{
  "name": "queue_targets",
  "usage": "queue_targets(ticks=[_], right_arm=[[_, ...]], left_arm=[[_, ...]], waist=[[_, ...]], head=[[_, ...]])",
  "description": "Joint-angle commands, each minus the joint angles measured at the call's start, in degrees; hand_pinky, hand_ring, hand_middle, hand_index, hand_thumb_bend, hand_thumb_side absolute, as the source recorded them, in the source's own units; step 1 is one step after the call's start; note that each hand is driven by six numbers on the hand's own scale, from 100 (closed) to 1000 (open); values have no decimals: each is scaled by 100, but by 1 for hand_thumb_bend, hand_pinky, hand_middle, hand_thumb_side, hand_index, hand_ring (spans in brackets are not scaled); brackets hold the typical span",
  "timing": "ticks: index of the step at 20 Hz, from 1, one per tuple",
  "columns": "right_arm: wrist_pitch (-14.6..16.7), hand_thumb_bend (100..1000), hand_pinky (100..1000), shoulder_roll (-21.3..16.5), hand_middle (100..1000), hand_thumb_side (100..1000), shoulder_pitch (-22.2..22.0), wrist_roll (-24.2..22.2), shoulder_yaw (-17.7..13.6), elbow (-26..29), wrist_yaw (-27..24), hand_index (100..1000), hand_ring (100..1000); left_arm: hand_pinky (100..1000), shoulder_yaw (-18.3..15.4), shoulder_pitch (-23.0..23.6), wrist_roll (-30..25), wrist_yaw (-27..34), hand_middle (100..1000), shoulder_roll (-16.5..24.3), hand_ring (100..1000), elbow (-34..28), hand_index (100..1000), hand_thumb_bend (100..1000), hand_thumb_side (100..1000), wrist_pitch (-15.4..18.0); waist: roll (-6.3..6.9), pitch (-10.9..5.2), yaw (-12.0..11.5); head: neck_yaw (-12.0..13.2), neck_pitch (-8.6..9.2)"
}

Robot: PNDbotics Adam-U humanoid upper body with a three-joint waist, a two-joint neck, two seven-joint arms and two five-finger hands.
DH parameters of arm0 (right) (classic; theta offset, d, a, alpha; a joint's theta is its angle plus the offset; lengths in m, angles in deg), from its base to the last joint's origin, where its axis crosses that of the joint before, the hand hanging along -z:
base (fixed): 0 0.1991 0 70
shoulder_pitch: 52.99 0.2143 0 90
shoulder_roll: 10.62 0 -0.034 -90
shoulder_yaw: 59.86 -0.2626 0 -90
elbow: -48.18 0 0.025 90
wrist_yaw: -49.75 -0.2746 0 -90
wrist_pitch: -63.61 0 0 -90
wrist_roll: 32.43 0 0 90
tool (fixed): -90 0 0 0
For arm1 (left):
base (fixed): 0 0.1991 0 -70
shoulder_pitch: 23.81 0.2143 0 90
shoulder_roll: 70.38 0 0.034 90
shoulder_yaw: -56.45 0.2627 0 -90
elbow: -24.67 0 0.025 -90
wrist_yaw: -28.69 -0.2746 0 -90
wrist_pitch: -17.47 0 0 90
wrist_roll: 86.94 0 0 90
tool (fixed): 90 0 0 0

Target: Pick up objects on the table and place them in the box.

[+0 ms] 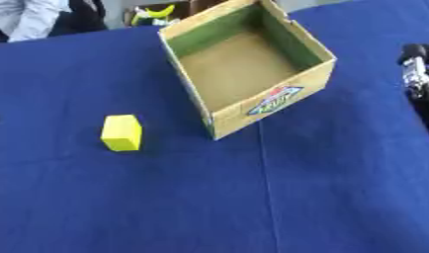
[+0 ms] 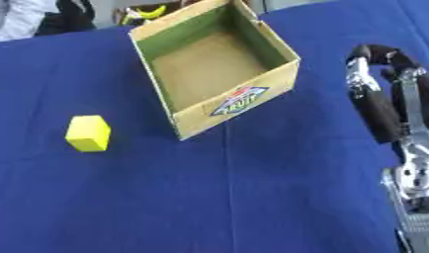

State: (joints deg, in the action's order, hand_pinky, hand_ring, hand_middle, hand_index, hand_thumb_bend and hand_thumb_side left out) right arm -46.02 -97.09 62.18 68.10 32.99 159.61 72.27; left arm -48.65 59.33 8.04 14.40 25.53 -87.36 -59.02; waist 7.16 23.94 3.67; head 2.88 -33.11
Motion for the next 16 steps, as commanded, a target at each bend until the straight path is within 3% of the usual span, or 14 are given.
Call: queue_targets(ticks=[1,6,12,15,16], right_arm=[[8,100,932,-149,673,836,66,13,-22,138,-6,799,1000],[10,100,931,-214,673,836,62,6,-15,153,-10,798,1000],[22,100,928,-253,673,833,107,-2,4,154,-14,798,1000],[25,100,927,-272,673,834,139,-7,13,136,-17,797,1000],[26,100,927,-274,673,833,146,-12,18,128,-17,797,1000]], left_arm=[[576,-88,-70,-132,-392,790,645,787,140,951,374,1000,-26],[605,-78,-209,-313,-737,809,1387,803,473,950,384,1000,-98],[651,89,-487,-1018,-1078,866,2067,833,1044,971,373,961,-25],[678,186,-748,-1455,-1353,889,2300,849,1409,986,412,887,106],[689,234,-846,-1624,-1454,895,2380,855,1544,988,468,886,164]], waist=[[-2,-96,23],[35,-102,51],[29,-136,126],[5,-154,155],[-4,-158,164]], head=[[0,168],[-17,186],[9,179],[24,201],[28,215]])
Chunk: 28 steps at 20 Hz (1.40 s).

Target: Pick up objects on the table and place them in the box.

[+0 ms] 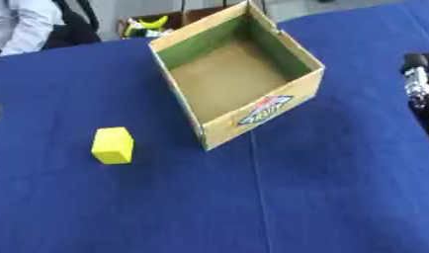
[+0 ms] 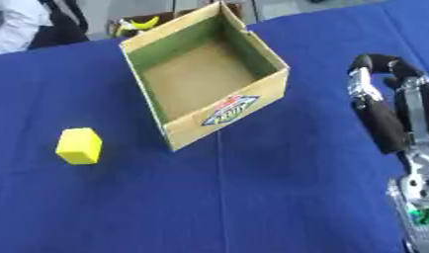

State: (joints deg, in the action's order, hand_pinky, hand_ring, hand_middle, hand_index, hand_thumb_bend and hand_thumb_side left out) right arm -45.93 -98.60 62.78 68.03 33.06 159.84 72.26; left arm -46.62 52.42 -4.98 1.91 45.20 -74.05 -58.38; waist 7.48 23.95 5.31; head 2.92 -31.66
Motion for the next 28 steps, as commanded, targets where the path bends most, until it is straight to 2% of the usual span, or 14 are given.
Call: queue_targets(ticks=[1,7,13,14,15,16,17,22,28], right_arm=[[19,100,926,-126,673,833,93,-11,18,96,-18,797,1000],[23,100,925,-167,673,832,103,-40,40,54,-17,796,1000],[25,100,925,-179,673,832,104,-39,39,47,-20,796,1000],[26,100,924,-181,672,831,106,-40,41,47,-20,795,1000],[34,100,923,-201,672,831,132,-57,64,49,-23,795,1000],[39,100,923,-207,672,844,153,-73,82,47,-27,795,1000],[41,100,923,-204,672,831,164,-85,94,43,-32,795,1000],[57,100,925,-148,670,830,174,-120,135,19,-50,794,1000],[88,100,926,-53,669,830,186,-155,188,8,-54,794,1000]], left_arm=[[695,91,-268,-532,-311,898,493,859,364,988,498,867,164],[728,347,-922,-1469,-756,918,837,876,1075,997,634,815,628],[728,376,-1072,-1637,-797,918,883,876,1278,997,634,815,805],[740,378,-1077,-1640,-800,924,887,881,1286,1000,759,785,813],[740,439,-1139,-1678,-838,925,949,882,1350,1000,769,785,854],[740,544,-1244,-1742,-902,923,1017,882,1456,1000,756,846,913],[739,666,-1368,-1818,-979,924,1024,882,1576,1000,776,781,971],[728,1095,-2065,-2247,-1077,927,759,879,2146,1000,771,765,1202],[720,1392,-2824,-2827,-993,915,381,873,2825,987,770,743,1401]], waist=[[-44,-163,11],[-52,-179,73],[-51,-179,77],[-50,-178,80],[-37,-172,137],[-31,-169,181],[-32,-178,212],[-38,-236,256],[-30,-295,292]], head=[[28,87],[62,141],[62,146],[65,145],[106,137],[135,133],[160,125],[233,112],[300,114]])
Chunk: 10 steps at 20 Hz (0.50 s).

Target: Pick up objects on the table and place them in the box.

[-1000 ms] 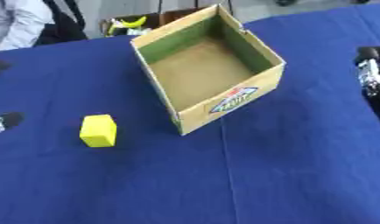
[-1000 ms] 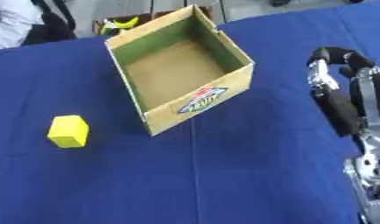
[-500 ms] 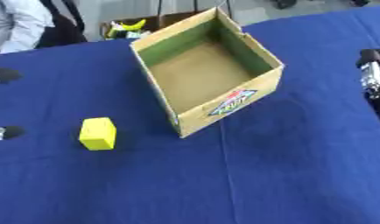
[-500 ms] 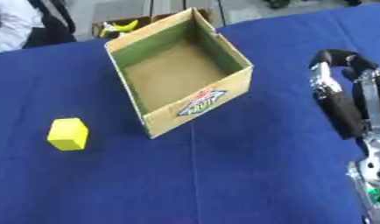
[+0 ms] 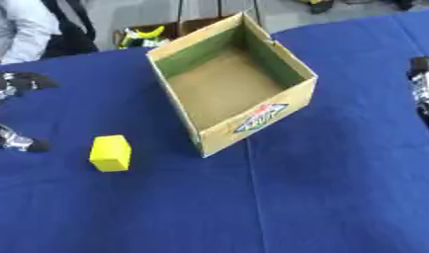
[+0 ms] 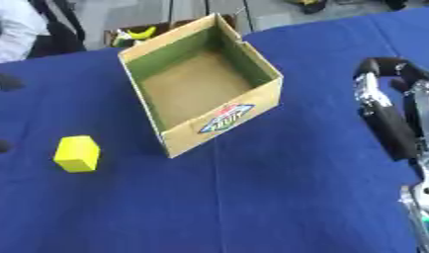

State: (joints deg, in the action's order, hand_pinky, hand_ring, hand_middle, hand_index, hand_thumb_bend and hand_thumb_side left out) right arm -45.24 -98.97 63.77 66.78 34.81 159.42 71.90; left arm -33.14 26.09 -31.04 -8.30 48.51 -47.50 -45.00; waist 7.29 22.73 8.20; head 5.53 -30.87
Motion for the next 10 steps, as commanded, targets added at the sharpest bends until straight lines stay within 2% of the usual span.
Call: queue_targets(ticks=[1,10], right_arm=[[24,100,926,-6,669,830,87,-37,19,50,-15,794,1000],[27,100,927,25,669,830,74,-59,37,54,-6,794,1000]], left_arm=[[721,71,-270,-325,22,913,-7,873,240,986,772,740,82],[721,226,-606,-1107,49,908,-367,872,473,998,784,723,80]], waist=[[-6,-179,10],[10,-202,35]], head=[[45,39],[90,27]])
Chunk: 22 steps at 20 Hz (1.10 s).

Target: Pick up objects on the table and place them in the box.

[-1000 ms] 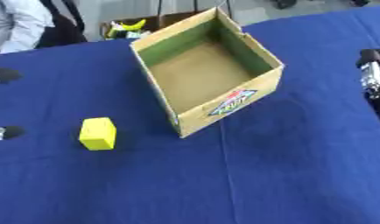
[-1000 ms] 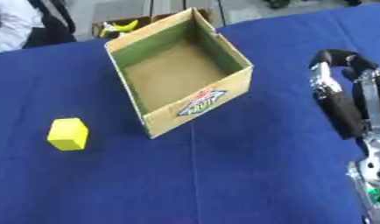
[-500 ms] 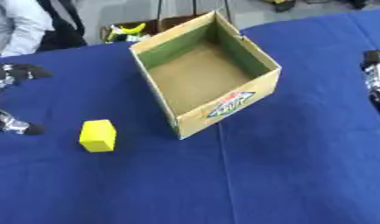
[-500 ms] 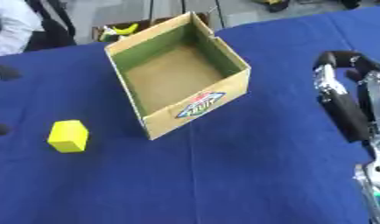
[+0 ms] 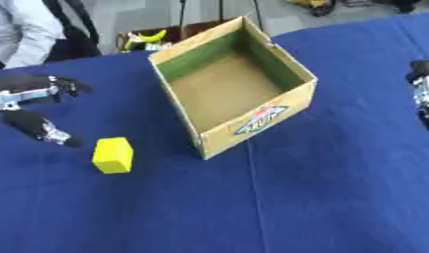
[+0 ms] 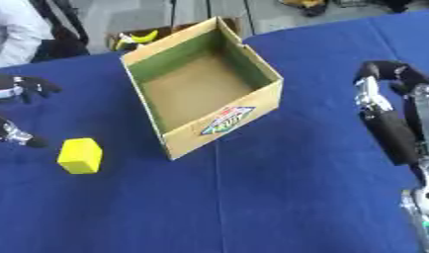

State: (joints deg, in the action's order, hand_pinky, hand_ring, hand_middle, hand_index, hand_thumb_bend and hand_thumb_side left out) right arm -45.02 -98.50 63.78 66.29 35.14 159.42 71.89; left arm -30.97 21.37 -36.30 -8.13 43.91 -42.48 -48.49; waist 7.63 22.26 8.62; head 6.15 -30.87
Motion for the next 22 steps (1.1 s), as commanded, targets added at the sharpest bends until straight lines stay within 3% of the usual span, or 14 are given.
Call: queue_targets(ticks=[1,11,22], right_arm=[[4,100,927,-22,669,830,74,-12,6,55,-5,794,1000],[-10,100,929,-13,668,832,9,-7,0,41,4,793,1000],[-16,100,930,8,667,833,-35,-3,-6,38,11,793,1000]], left_arm=[[721,37,-149,-636,33,905,65,872,-32,996,786,723,429],[728,240,-117,-1225,331,906,-8,875,-286,989,767,716,273],[731,425,91,-1261,383,899,46,875,-802,970,747,709,44]], waist=[[-24,-155,-7],[-15,-192,-62],[-19,-226,-104]], head=[[30,22],[16,-83],[-58,-185]])
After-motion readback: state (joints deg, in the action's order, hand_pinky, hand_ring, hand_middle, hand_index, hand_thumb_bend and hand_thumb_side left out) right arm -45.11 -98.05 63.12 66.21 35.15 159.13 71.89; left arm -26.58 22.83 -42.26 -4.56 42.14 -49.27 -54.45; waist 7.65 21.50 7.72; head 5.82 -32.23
